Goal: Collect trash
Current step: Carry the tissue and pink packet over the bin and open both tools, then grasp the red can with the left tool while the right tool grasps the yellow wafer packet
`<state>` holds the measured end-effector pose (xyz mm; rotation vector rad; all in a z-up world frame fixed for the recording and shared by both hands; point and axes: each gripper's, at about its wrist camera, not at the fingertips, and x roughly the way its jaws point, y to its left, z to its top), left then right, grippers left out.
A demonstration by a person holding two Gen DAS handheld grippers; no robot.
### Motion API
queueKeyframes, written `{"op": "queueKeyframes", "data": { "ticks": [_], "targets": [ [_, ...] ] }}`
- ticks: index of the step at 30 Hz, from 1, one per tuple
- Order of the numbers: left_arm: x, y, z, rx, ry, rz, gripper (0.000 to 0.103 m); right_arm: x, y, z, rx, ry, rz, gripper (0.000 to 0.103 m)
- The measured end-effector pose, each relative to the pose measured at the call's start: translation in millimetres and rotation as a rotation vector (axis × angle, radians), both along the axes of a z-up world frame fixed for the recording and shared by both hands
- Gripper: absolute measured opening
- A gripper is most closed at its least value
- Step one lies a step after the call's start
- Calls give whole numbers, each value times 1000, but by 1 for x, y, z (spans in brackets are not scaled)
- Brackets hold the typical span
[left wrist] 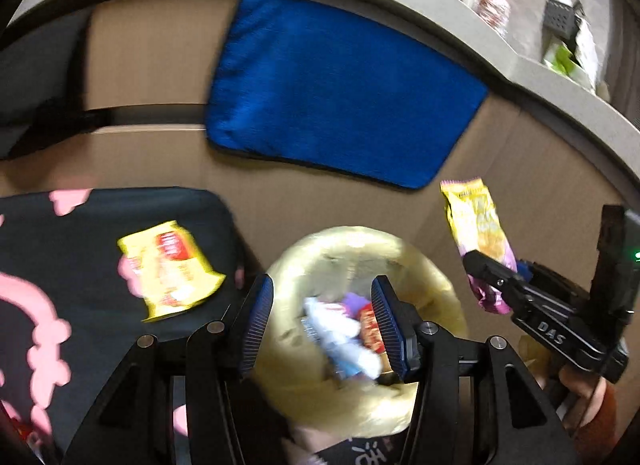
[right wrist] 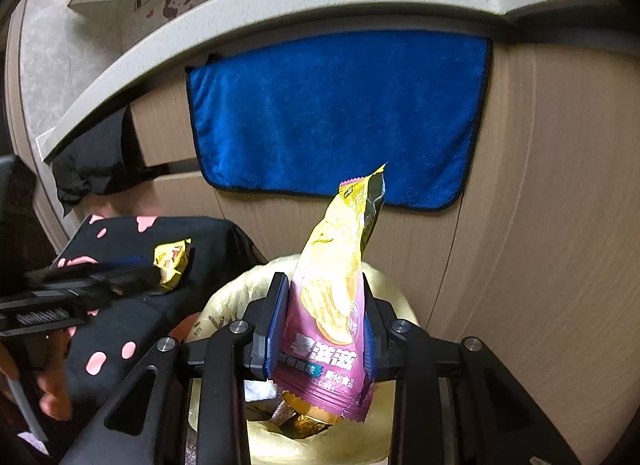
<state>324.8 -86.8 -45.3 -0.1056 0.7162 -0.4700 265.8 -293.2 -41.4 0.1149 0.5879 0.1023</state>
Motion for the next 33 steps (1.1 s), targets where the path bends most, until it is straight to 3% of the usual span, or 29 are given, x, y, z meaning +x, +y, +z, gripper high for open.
{"op": "queueKeyframes", "data": {
  "ticks": [3, 7, 15, 24, 28, 33],
  "targets": [
    [-6, 27, -3, -10, 22, 60, 52, 11, 6, -13, 15, 50, 26, 36],
    [-19, 70, -6, 4, 24, 134, 52, 24, 16, -32, 27, 116, 35, 54],
    [-58, 169, -7, 41, -23, 325, 52, 24, 52, -26, -31, 90, 52, 55],
    [-130, 303, -22, -58, -4, 599, 52, 23, 151, -13, -43, 42, 243, 55],
    [-154, 332, -40, -111, 60, 634, 52, 23, 194, -13, -39, 48, 319, 55],
    [-181, 331, -65, -201, 180, 579, 52, 22, 233, -20, -58, 75, 373, 55]
  ]
}}
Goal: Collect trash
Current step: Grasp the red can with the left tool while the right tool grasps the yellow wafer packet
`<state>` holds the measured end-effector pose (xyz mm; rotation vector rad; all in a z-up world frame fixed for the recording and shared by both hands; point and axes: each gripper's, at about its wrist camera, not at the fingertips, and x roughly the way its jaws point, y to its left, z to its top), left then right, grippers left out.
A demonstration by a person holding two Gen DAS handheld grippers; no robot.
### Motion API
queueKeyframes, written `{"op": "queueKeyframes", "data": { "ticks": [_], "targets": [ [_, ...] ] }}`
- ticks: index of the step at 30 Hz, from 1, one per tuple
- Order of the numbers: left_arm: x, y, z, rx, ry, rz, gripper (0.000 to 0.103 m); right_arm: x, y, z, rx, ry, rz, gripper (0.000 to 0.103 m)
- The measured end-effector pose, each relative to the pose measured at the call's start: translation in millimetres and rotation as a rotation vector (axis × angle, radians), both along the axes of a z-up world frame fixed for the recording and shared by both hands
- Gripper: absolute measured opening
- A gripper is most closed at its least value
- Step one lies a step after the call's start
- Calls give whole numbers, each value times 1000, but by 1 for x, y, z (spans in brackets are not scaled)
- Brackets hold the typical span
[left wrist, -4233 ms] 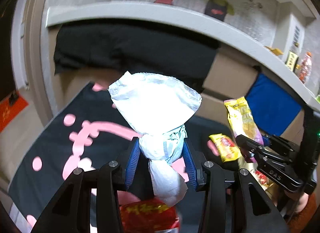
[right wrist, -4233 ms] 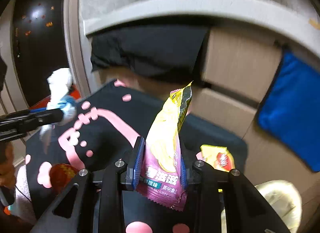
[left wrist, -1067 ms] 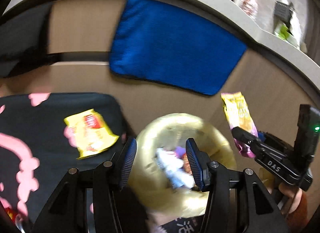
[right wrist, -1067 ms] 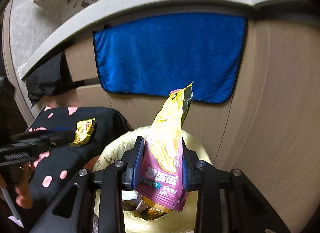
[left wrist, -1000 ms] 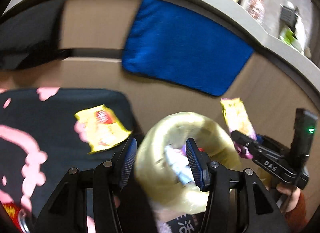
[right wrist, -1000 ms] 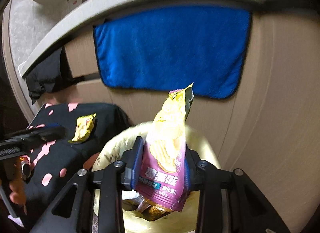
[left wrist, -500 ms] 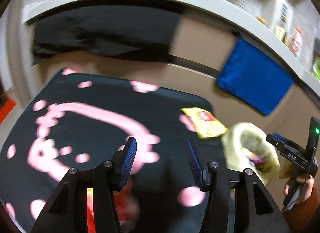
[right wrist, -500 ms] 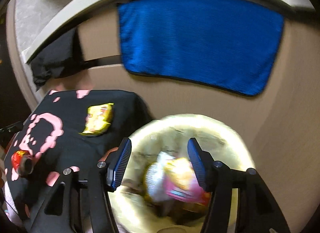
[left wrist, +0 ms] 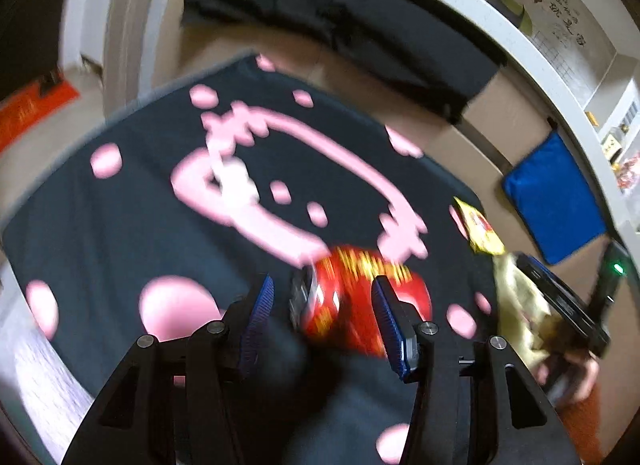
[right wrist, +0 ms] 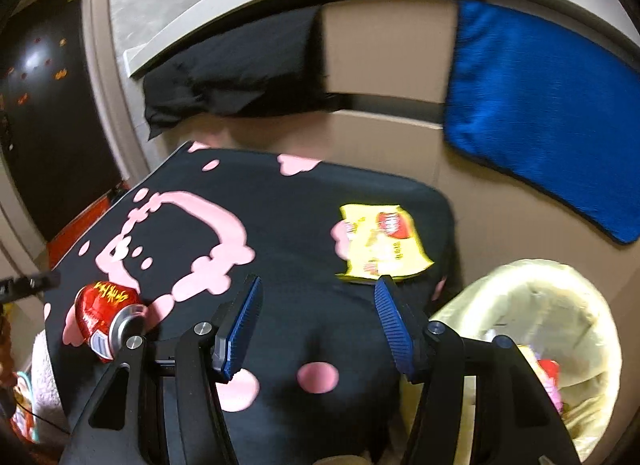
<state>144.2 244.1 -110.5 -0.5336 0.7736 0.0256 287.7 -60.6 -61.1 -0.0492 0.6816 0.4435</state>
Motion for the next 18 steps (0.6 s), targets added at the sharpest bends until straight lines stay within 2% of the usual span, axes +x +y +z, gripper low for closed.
{"op": "queueKeyframes", "data": {
  "ticks": [4, 6, 8, 11, 18],
  "targets": [
    [1, -17, -21, -108, 75, -78, 52, -4, 12, -5, -13, 6, 11, 55],
    [9, -25, -26, -112, 100, -67, 52, -5, 12, -7, -8, 15, 4, 55],
    [17, -29, -26, -114, 89, -43, 52, -7, 11, -7, -8, 18, 2, 55],
    [30, -31, -25, -107, 76, -13, 52, -13, 7, -6, -36, 1, -4, 55],
    [66, -25, -34, -116, 109, 43, 52, -25, -3, -4, -76, -40, -5, 55]
  ]
}}
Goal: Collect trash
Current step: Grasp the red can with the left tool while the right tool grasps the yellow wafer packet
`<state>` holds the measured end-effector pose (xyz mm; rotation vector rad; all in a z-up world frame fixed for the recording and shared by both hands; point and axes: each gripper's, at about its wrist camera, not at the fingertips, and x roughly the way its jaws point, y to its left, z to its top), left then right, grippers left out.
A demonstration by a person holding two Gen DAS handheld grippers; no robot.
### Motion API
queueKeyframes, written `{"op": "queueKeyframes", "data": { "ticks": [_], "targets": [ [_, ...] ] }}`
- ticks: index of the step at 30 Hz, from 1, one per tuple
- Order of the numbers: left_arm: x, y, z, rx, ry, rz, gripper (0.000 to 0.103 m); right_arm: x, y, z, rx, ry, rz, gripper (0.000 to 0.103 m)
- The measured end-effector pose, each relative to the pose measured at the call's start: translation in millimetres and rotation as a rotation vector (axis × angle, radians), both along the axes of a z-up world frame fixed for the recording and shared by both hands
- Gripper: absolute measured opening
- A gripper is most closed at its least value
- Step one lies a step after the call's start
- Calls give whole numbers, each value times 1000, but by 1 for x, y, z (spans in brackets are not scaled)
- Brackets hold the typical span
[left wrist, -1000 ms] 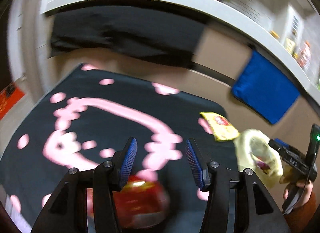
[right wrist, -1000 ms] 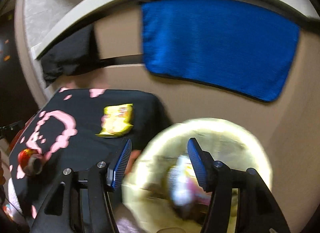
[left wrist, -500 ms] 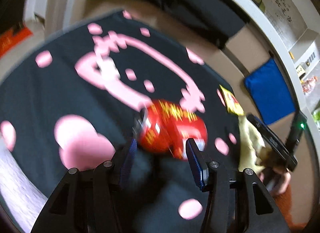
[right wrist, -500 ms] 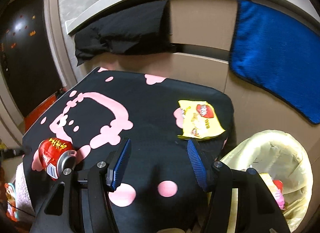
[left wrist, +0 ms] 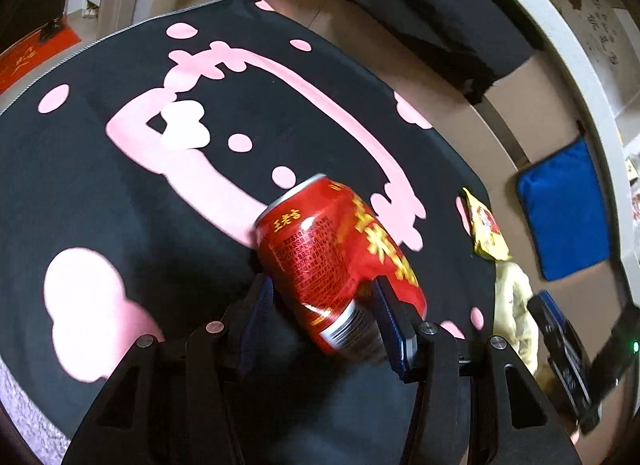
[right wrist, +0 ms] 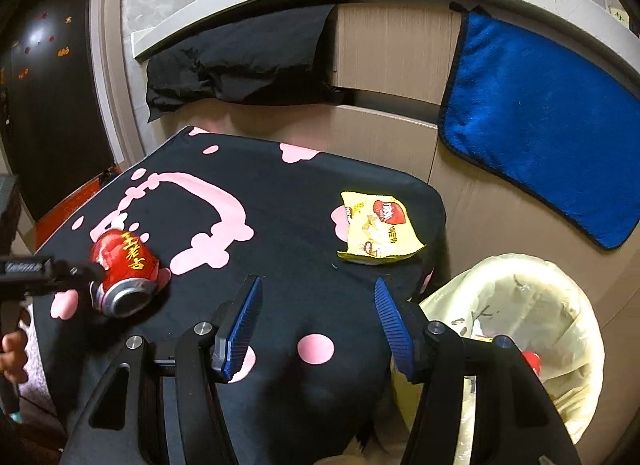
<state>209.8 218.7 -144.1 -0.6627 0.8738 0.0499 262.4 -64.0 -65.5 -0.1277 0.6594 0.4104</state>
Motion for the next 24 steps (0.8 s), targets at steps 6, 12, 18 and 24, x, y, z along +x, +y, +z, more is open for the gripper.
{"op": "queueKeyframes", "data": {
  "ticks": [6, 12, 18, 24],
  "targets": [
    [25, 4, -2, -23, 4, 10, 52, 15, -4, -8, -2, 19, 5, 55],
    [28, -4, 5, 20, -38, -48, 42, 50, -5, -9, 50, 54, 17, 55],
    [26, -2, 7, 58, -42, -89, 42, 118, -14, -11, 65, 73, -50, 55],
    [26, 1, 6, 42, -31, -103, 42, 177, -18, -48, 124, 264, -88, 55]
  ]
}}
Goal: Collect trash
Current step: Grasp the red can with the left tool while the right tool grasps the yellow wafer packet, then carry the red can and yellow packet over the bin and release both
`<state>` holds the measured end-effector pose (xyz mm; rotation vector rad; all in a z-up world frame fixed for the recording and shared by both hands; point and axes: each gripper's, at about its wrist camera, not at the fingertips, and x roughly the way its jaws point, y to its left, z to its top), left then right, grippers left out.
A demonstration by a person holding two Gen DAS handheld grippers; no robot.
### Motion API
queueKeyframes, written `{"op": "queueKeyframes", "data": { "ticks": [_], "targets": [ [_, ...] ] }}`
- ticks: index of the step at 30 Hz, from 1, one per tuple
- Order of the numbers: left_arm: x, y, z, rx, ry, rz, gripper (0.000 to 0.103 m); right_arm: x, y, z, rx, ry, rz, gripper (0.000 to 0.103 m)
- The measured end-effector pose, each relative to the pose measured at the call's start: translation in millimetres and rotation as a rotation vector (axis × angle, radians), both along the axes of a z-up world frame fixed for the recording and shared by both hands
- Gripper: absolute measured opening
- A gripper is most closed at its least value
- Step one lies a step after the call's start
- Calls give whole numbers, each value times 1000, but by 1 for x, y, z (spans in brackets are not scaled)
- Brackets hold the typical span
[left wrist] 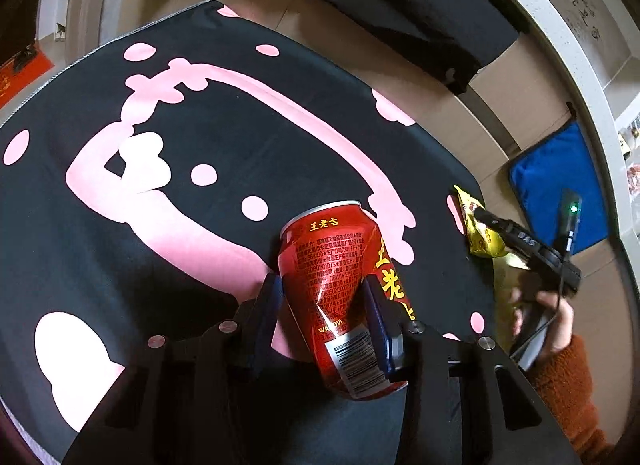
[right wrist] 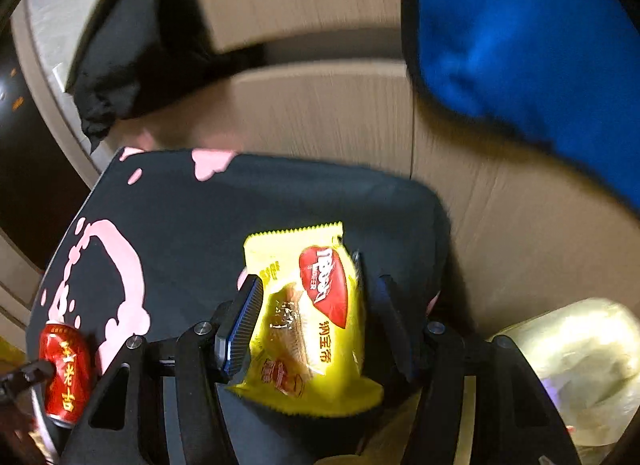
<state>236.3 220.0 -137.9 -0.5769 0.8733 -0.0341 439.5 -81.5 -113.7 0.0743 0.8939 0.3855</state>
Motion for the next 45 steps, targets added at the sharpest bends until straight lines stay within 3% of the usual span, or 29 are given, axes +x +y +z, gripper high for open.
{"op": "queueKeyframes", "data": {
  "ticks": [5, 8, 9, 17, 24, 28, 35, 45],
  "targets": [
    [1, -3, -1, 5, -7, -20, 43, -17, 23, -5, -87, -48, 61, 54],
    [3, -5, -4, -9, 2, -26, 46, -34, 37, -2, -139, -81, 102, 35],
    [4, -5, -5, -13, 5, -27, 47, -43, 42, 1, -147, -99, 118, 14],
    [11, -9, -7, -35, 22, -24, 51, -113, 62, 21, -87, -145, 232, 13],
    [29, -18, -9, -140, 70, -33, 49, -156, 55, 16, -38, -150, 183, 14],
    [27, -34, 16, -10, 22, -69, 26, -171, 44, 9, -5, -121, 157, 14],
    [10, -40, 47, 136, -85, -68, 26, -178, 35, 17, 13, -157, 130, 14],
    [-17, -50, 94, 350, -259, -30, 26, -184, 42, 55, 14, -289, 128, 14]
  ]
}}
